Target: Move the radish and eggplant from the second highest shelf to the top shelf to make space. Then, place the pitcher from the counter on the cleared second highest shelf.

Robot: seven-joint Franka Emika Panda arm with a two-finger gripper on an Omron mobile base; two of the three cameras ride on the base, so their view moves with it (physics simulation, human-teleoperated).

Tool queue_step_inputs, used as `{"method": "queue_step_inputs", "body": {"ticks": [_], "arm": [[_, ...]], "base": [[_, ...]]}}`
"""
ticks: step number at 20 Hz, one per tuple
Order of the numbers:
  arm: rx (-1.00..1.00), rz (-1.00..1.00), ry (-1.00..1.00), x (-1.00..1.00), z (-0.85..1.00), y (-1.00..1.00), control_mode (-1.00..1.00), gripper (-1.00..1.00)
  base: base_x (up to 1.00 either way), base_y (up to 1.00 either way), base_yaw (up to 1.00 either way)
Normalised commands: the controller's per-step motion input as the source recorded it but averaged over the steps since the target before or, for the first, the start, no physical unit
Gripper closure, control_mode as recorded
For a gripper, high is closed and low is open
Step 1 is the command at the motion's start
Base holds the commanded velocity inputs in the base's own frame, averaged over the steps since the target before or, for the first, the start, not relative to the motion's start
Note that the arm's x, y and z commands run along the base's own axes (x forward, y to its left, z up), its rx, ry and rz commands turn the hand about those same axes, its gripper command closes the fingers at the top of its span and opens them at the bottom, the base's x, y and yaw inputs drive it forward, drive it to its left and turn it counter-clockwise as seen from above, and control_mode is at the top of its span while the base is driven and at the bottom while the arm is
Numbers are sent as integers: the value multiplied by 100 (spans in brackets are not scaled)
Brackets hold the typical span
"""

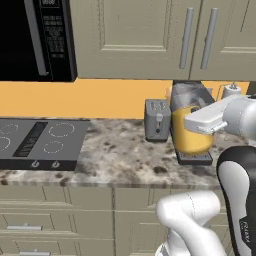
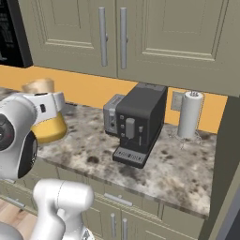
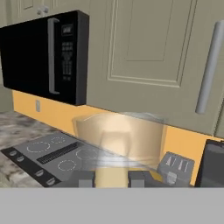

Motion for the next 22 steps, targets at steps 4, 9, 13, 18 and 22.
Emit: {"method": "queue_step_inputs", "body": {"ticks": [4, 9, 13, 18, 22], "arm": [[0, -2, 0, 2, 0, 0, -100, 100], [0, 0, 0, 0, 0, 0, 100, 100], [0, 0, 0, 0, 0, 0, 100, 100], [0, 0, 0, 0, 0, 0, 100, 100], [0, 0, 0, 0, 0, 0, 100, 100]], "base": [[0, 0, 0], [-5, 0, 0], [-62, 0, -5], [-99, 1, -9], [-100, 14, -16]]}}
